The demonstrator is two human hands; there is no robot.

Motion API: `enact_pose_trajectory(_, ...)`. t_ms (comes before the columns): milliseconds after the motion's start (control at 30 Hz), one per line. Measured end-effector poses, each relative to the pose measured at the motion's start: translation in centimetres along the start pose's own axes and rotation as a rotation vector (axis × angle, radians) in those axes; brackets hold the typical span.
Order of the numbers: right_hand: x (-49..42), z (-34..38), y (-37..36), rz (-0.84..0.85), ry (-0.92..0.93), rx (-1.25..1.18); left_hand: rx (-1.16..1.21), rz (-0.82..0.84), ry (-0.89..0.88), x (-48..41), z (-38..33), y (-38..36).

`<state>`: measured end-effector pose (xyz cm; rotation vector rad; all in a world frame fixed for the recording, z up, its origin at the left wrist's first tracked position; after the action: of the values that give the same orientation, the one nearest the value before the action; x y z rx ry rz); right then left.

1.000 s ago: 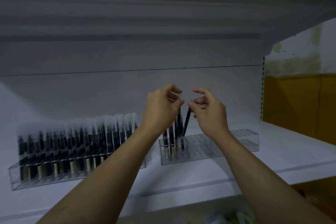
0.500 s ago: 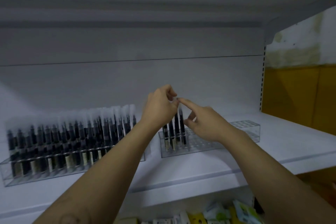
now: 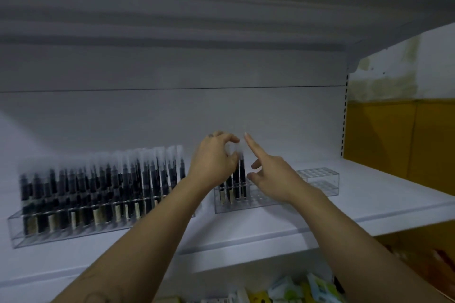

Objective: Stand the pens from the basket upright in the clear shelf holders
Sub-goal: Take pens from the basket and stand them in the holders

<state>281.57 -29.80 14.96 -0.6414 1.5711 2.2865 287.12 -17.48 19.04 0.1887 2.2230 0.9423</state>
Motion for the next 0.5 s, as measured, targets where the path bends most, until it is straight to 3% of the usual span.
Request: enact_pose_trajectory(500,5.7,6.4,2.8,-0.025,-0.001,0.172,-0.14,-0.052,-0.1,9.3,0.6,4.4)
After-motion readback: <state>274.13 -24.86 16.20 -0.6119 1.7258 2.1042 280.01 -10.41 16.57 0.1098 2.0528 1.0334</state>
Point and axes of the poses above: each hand's wrist, its own x-axis away from the middle knuckle, its own y-axis out of the back of the hand, z = x × y, the point moved 6 cm from there along -x, towards the middle knuckle, and after that the axes turned 11 degrees about y, right-handed, at the moved point
